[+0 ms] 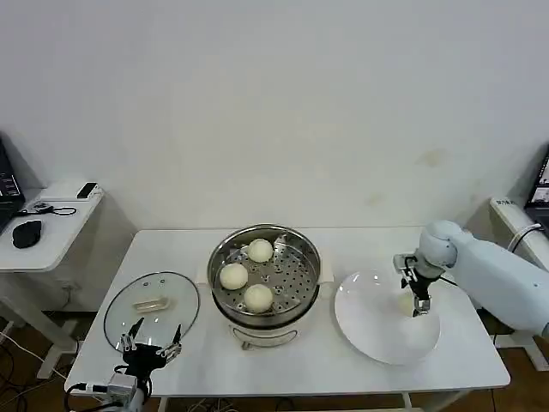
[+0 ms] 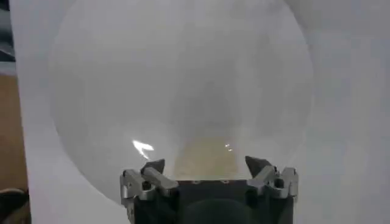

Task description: Take steamed baozi put them in steamer then cover it.

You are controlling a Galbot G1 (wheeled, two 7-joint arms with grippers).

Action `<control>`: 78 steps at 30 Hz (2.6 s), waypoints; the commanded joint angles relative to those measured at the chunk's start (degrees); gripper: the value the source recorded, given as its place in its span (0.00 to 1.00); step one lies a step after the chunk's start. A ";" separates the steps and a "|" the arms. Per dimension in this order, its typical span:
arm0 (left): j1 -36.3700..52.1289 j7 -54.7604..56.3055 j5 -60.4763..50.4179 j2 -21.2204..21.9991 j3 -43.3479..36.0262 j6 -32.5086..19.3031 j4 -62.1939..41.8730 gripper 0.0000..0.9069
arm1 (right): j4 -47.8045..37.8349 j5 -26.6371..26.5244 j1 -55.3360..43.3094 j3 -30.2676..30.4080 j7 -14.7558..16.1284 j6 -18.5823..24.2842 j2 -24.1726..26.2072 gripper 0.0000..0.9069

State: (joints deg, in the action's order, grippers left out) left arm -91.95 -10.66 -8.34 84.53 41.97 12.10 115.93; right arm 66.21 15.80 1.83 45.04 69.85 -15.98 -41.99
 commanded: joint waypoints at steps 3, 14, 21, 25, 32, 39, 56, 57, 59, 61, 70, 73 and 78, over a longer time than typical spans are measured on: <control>0.16 0.14 -0.10 0.00 0.01 -0.12 -0.60 1.00 | -3.35 2.71 1.49 -0.67 -0.65 1.10 -1.20 1.00; 0.50 0.07 -0.02 -0.05 -0.04 -0.11 -0.99 1.00 | -4.53 3.08 2.11 -1.15 -1.47 1.34 -1.45 1.00; 0.62 0.03 -0.04 0.08 -0.16 -0.10 -0.95 1.00 | -4.81 2.69 2.10 -1.28 -1.77 1.10 -1.91 0.77; 0.57 0.07 -0.04 0.03 -0.13 -0.10 -1.06 1.00 | -5.18 2.59 2.01 -1.30 -1.83 1.11 -2.22 0.76; 1.03 0.08 -0.01 0.25 -0.19 -0.09 -1.33 1.00 | -5.10 1.74 2.03 -1.46 -2.84 0.79 -1.90 0.74; 1.44 0.12 0.01 0.32 -0.46 -0.07 -1.68 1.00 | -4.42 0.93 1.98 -2.87 -2.90 0.39 -1.16 0.72; 2.57 0.40 -3.36 0.36 -0.68 -0.86 -1.26 1.00 | 11.28 -24.76 -22.27 7.43 -2.62 -8.36 -1.33 0.72; 2.53 0.36 -3.46 0.30 -0.64 -0.96 -1.18 1.00 | 11.65 -25.43 -23.20 7.97 -2.66 -9.00 -1.83 0.72; 2.35 -0.02 -2.82 -0.07 -0.54 -0.81 -0.54 1.00 | 12.69 -29.60 -26.71 8.98 -2.80 -10.62 -3.78 0.72; 2.48 -0.28 -2.40 -0.19 -0.25 -0.66 -0.40 1.00 | 12.79 -31.55 -28.16 9.14 -3.13 -11.83 -5.37 0.72; 3.97 -0.94 -0.74 -0.02 1.28 -0.17 -0.22 1.00 | 10.28 -38.28 -34.08 12.58 -3.80 -14.62 -12.38 0.72; 4.19 -0.56 -1.29 0.17 1.00 -0.34 -0.34 1.00 | 9.18 -39.67 -34.99 14.43 -3.61 -15.02 -14.69 0.72; 3.89 -0.21 -1.72 0.05 0.91 -0.59 -0.29 1.00 | 8.28 -41.64 -34.90 17.29 -4.23 -16.25 -17.87 0.72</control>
State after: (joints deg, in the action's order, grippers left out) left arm -88.13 -10.98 -9.75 84.66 42.58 11.64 115.48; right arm 75.03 -18.15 -27.72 56.62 66.03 -29.32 -52.68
